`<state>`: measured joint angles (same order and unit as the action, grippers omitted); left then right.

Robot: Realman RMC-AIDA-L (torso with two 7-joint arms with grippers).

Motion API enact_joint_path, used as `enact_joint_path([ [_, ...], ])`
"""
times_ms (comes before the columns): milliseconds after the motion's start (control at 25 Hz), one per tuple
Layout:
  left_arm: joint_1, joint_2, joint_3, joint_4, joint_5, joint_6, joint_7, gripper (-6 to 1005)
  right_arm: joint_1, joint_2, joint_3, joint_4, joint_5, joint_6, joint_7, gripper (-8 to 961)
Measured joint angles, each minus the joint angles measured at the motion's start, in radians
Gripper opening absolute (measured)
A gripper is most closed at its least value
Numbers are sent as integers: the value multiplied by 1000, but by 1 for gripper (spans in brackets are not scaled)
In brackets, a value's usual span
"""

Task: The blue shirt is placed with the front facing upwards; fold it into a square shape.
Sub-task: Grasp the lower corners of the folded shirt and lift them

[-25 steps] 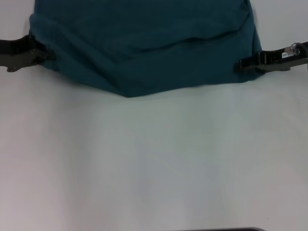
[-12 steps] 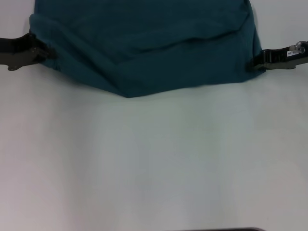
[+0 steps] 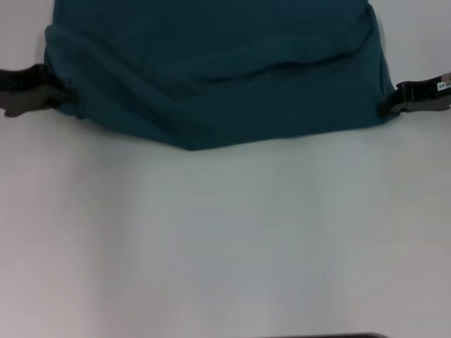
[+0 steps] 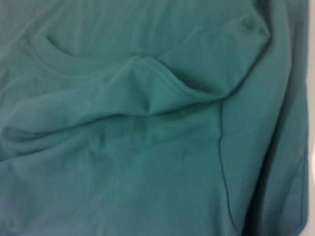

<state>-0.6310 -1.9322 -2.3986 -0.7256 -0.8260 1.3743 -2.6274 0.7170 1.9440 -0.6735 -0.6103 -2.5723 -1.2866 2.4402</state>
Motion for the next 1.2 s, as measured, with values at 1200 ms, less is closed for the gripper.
enact_joint_path([
  [1200,161,-23,5,-223,166,562,47,54,-62,54,-102,-235,-154,-561,37,29],
])
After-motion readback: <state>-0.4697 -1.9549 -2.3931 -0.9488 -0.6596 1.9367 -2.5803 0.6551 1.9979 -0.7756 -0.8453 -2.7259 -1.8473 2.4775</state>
